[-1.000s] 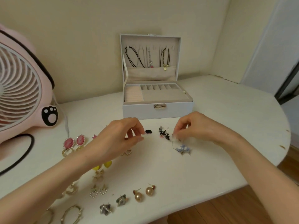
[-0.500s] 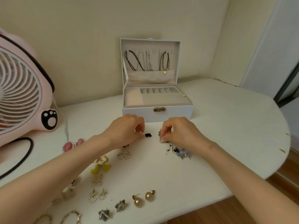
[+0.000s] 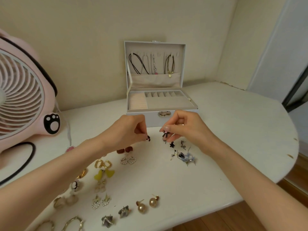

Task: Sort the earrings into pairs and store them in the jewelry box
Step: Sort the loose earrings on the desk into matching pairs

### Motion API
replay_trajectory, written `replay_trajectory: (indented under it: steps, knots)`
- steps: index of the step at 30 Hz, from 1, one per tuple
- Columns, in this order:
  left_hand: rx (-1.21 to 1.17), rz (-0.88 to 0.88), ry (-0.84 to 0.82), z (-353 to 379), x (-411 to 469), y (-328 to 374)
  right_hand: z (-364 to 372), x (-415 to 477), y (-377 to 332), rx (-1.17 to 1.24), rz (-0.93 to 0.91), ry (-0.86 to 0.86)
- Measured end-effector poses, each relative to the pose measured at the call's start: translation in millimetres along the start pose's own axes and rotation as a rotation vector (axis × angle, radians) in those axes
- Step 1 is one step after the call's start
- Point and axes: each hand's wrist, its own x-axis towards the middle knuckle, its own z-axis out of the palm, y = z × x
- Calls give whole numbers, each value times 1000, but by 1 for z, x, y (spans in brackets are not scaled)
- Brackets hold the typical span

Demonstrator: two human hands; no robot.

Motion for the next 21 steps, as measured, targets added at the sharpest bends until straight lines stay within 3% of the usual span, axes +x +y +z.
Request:
replay_trajectory:
  steps: [14,21]
  knots:
    - [-77,-18,-117,-21,-49,6,38,-14,8,39,45,-319]
    - [-70,-48,-142,-20,-50,-2,45,-13,11,-33,44,-235]
